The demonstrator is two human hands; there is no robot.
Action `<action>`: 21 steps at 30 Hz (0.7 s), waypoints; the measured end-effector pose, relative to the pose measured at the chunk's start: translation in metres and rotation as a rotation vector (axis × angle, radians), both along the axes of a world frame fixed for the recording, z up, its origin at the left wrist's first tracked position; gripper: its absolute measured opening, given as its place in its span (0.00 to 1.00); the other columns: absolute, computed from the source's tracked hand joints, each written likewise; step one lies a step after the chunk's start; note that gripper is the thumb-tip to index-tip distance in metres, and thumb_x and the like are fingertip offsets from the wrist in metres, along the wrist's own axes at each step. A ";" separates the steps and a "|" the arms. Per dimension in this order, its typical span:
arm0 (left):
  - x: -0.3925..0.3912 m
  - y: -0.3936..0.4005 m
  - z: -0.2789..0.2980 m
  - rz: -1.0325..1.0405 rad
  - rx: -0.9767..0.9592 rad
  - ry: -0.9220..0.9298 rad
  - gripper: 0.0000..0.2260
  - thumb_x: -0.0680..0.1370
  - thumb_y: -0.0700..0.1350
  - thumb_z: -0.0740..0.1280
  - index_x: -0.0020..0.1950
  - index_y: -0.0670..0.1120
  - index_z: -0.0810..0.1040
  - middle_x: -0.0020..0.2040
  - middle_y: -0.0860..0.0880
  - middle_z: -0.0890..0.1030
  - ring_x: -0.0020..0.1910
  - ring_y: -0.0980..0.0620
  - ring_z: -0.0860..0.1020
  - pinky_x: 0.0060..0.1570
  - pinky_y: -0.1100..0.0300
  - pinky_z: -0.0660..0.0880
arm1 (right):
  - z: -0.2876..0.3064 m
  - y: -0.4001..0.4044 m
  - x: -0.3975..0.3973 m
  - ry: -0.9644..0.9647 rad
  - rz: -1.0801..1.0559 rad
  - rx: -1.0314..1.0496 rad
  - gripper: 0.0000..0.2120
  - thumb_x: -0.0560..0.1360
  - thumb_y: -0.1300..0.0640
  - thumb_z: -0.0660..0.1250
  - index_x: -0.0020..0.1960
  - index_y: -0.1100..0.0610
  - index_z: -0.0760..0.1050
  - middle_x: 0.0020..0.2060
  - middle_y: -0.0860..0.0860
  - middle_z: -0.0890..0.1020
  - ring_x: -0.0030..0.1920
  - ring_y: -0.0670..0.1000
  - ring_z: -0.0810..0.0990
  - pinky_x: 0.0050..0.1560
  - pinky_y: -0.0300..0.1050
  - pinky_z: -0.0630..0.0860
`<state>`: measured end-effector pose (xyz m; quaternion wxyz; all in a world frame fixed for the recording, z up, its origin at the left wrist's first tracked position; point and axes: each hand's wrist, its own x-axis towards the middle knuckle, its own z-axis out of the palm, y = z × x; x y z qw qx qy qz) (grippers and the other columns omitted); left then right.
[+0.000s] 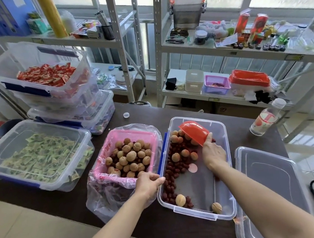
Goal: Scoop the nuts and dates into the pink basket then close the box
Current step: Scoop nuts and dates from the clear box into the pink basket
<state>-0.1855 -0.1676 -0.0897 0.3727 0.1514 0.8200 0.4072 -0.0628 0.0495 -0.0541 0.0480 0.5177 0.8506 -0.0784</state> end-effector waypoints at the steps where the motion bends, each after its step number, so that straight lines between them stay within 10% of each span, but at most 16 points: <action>1: 0.000 0.001 0.000 0.001 0.005 -0.001 0.14 0.74 0.44 0.74 0.57 0.40 0.83 0.53 0.43 0.84 0.51 0.49 0.82 0.44 0.64 0.78 | -0.001 0.000 -0.001 0.013 -0.007 -0.008 0.31 0.79 0.66 0.48 0.79 0.62 0.41 0.59 0.62 0.79 0.58 0.63 0.79 0.57 0.55 0.74; 21: -0.001 0.001 0.003 -0.017 0.025 0.003 0.10 0.73 0.44 0.75 0.52 0.42 0.85 0.45 0.47 0.86 0.46 0.52 0.83 0.47 0.59 0.80 | -0.007 -0.022 0.011 0.111 0.088 -0.325 0.25 0.73 0.60 0.58 0.69 0.62 0.58 0.56 0.65 0.79 0.55 0.66 0.79 0.54 0.55 0.77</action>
